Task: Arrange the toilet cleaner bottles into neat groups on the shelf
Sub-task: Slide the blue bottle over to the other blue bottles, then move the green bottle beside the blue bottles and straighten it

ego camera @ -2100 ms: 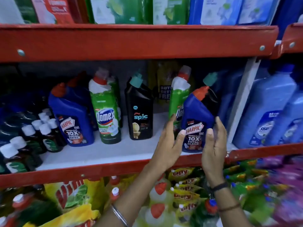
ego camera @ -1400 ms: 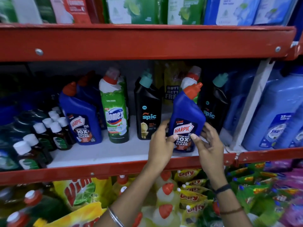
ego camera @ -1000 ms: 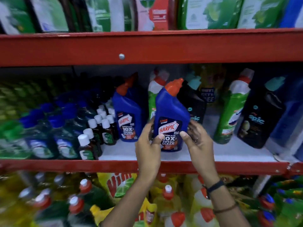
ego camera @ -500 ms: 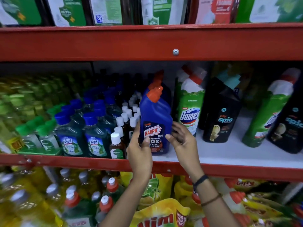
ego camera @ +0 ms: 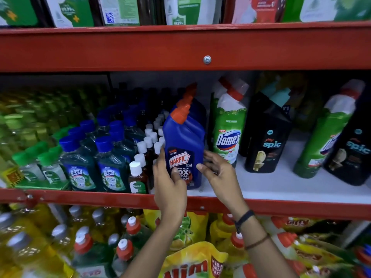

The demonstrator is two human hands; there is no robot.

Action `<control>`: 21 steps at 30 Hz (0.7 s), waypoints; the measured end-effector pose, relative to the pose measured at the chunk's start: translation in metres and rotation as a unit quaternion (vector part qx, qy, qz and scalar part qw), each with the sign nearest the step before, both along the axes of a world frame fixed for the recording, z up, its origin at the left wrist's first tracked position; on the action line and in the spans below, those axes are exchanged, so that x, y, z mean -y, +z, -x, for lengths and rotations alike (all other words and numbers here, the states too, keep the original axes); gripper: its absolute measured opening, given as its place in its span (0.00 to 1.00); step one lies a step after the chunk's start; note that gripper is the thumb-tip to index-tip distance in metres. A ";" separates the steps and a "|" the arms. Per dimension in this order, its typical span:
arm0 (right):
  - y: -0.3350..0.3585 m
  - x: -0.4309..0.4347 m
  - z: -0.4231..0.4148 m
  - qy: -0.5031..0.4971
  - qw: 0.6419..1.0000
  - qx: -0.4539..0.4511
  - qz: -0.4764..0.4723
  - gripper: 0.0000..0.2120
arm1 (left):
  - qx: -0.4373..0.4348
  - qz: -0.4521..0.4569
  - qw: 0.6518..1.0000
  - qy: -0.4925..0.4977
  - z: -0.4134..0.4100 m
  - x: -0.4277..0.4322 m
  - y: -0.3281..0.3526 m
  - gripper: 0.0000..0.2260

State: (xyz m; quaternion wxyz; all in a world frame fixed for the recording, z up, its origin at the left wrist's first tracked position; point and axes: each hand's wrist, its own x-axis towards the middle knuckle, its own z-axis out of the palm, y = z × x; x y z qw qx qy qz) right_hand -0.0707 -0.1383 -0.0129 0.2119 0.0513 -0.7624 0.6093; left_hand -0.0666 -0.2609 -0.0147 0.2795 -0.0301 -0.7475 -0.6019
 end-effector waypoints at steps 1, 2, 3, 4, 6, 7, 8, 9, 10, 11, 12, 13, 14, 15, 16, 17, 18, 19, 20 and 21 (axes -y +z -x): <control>0.002 -0.005 -0.004 0.015 1.000 0.003 0.002 0.20 | -0.025 -0.027 0.999 -0.003 -0.008 -0.008 0.004 0.26; 0.004 -0.013 -0.009 0.023 1.000 0.001 0.007 0.20 | -0.056 -0.055 0.997 -0.008 -0.015 -0.017 0.007 0.25; 0.006 -0.022 -0.016 0.023 1.000 -0.009 0.018 0.19 | -0.088 -0.069 0.994 -0.012 -0.023 -0.027 0.009 0.23; 0.008 -0.033 -0.024 0.015 0.999 -0.025 0.035 0.19 | -0.119 -0.068 0.990 -0.015 -0.031 -0.038 0.010 0.21; 0.010 -0.060 -0.043 -0.022 0.995 -0.068 0.073 0.16 | -0.160 -0.059 0.984 -0.053 -0.041 -0.065 0.011 0.18; 0.011 -0.077 -0.052 -0.054 0.991 -0.089 0.088 0.14 | -0.165 -0.062 0.980 -0.090 -0.044 -0.080 0.011 0.18; 0.011 -0.094 -0.061 -0.089 0.985 -0.105 0.099 0.13 | -0.163 -0.070 0.976 -0.129 -0.047 -0.094 0.011 0.17; 0.010 -0.114 -0.068 -0.128 0.979 -0.120 0.104 0.12 | -0.156 -0.078 0.971 -0.163 -0.050 -0.109 0.011 0.17; 0.010 -0.133 -0.074 -0.166 0.972 -0.133 0.103 0.10 | -0.143 -0.082 0.968 -0.188 -0.051 -0.125 0.011 0.16; 0.010 -0.153 -0.079 -0.200 0.964 -0.143 0.099 0.09 | -0.128 -0.084 0.965 -0.211 -0.051 -0.142 0.012 0.15; 0.010 -0.173 -0.082 -0.233 0.956 -0.151 0.097 0.08 | -0.111 -0.085 0.962 -0.234 -0.050 -0.159 0.012 0.14; 0.010 -0.191 -0.084 -0.260 0.948 -0.154 0.099 0.08 | -0.091 -0.085 0.959 -0.256 -0.049 -0.175 0.013 0.13; 0.010 -0.208 -0.084 -0.281 0.942 -0.154 0.103 0.08 | -0.072 -0.083 0.955 -0.275 -0.047 -0.191 0.014 0.13; 0.010 -0.223 -0.083 -0.295 0.939 -0.146 0.101 0.08 | -0.051 -0.078 0.951 -0.295 -0.045 -0.206 0.014 0.13; 0.009 -0.236 -0.080 -0.304 0.939 -0.132 0.092 0.09 | -0.029 -0.071 0.945 -0.317 -0.042 -0.221 0.014 0.13; 0.007 -0.248 -0.076 -0.307 0.942 -0.112 0.075 0.11 | -0.008 -0.058 0.940 -0.337 -0.039 -0.235 0.013 0.14; 0.006 -0.258 -0.072 -0.307 0.946 -0.091 0.056 0.13 | 0.005 -0.047 0.935 -0.351 -0.036 -0.248 0.012 0.15; 0.006 -0.265 -0.067 -0.302 0.950 -0.070 0.042 0.15 | 0.010 -0.041 0.934 -0.355 -0.034 -0.260 0.011 0.16; 0.006 -0.270 -0.063 -0.292 0.954 -0.052 0.035 0.17 | 0.005 -0.040 0.935 -0.352 -0.031 -0.271 0.009 0.16; 0.006 -0.272 -0.058 -0.276 0.960 -0.039 0.033 0.18 | -0.003 -0.040 0.937 -0.346 -0.029 -0.279 0.007 0.17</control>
